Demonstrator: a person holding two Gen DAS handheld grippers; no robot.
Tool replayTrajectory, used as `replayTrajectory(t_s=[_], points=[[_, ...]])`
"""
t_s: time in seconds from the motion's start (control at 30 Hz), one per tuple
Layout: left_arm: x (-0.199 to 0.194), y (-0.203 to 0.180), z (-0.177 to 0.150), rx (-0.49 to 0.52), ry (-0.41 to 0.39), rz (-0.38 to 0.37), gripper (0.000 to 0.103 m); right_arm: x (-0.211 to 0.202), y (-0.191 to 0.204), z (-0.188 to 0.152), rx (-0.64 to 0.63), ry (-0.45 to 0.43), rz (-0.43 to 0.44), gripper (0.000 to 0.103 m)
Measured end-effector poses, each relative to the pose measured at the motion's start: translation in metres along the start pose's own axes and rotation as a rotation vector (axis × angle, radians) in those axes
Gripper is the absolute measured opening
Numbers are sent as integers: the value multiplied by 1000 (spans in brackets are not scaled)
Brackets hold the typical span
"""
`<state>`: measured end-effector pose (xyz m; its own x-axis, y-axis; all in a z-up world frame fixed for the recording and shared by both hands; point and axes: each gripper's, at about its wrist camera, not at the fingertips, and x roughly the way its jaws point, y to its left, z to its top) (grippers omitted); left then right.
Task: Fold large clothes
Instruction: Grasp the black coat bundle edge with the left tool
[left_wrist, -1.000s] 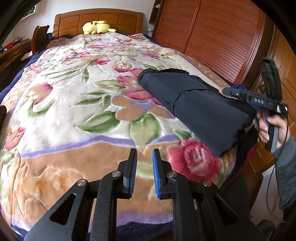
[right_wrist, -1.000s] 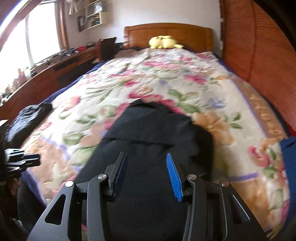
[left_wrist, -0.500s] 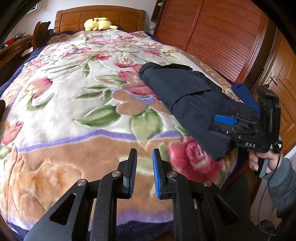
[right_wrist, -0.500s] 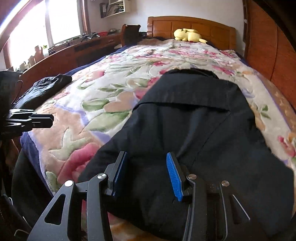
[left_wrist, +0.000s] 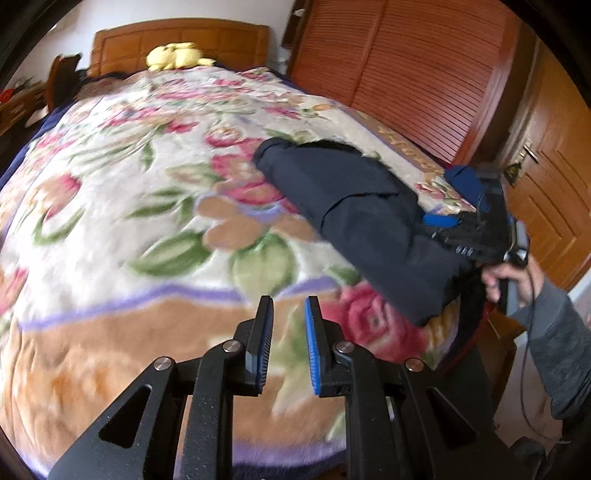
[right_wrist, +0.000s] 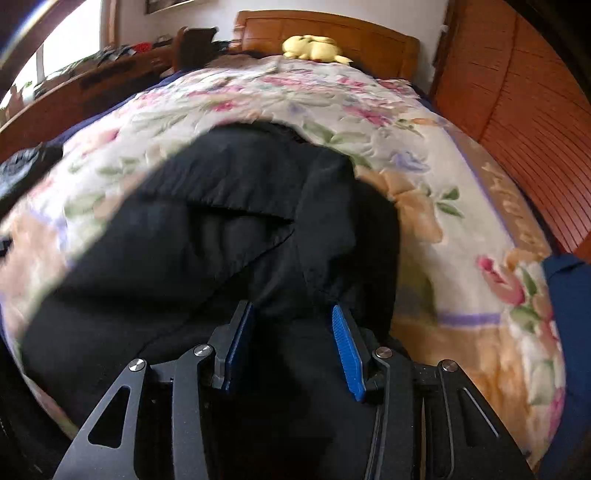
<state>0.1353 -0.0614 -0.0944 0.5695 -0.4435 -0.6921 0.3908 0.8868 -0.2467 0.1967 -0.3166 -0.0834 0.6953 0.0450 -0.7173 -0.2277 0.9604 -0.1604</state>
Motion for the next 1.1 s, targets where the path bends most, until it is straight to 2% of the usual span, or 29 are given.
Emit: replayTrajectory(t_s=[0.17, 0.3, 0.47, 0.63, 0.7, 0.8, 0.87, 0.93, 1.03, 1.1], points=[[32, -19, 41, 93, 3, -15, 18, 3, 1, -8, 38, -56, 12, 45], [74, -27, 79, 142, 23, -6, 18, -2, -5, -21, 57, -91, 32, 45], [124, -22, 117, 130, 63, -43, 18, -11, -10, -39, 69, -141, 51, 45], [164, -7, 147, 137, 83, 30, 19, -14, -10, -45, 86, -183, 61, 45], [178, 3, 155, 111, 94, 44, 19, -13, -11, -47, 92, -195, 66, 45], [203, 15, 159, 69, 154, 30, 19, -15, -12, -50, 101, -213, 72, 45], [211, 17, 162, 55, 165, 19, 20, -13, -12, -51, 107, -220, 72, 45], [216, 13, 164, 77, 158, 43, 20, -12, -12, -51, 113, -224, 72, 45], [230, 10, 170, 117, 159, 176, 20, -12, -12, -51, 114, -227, 75, 45], [238, 9, 174, 118, 173, 197, 20, -12, -11, -51, 114, -230, 74, 45]])
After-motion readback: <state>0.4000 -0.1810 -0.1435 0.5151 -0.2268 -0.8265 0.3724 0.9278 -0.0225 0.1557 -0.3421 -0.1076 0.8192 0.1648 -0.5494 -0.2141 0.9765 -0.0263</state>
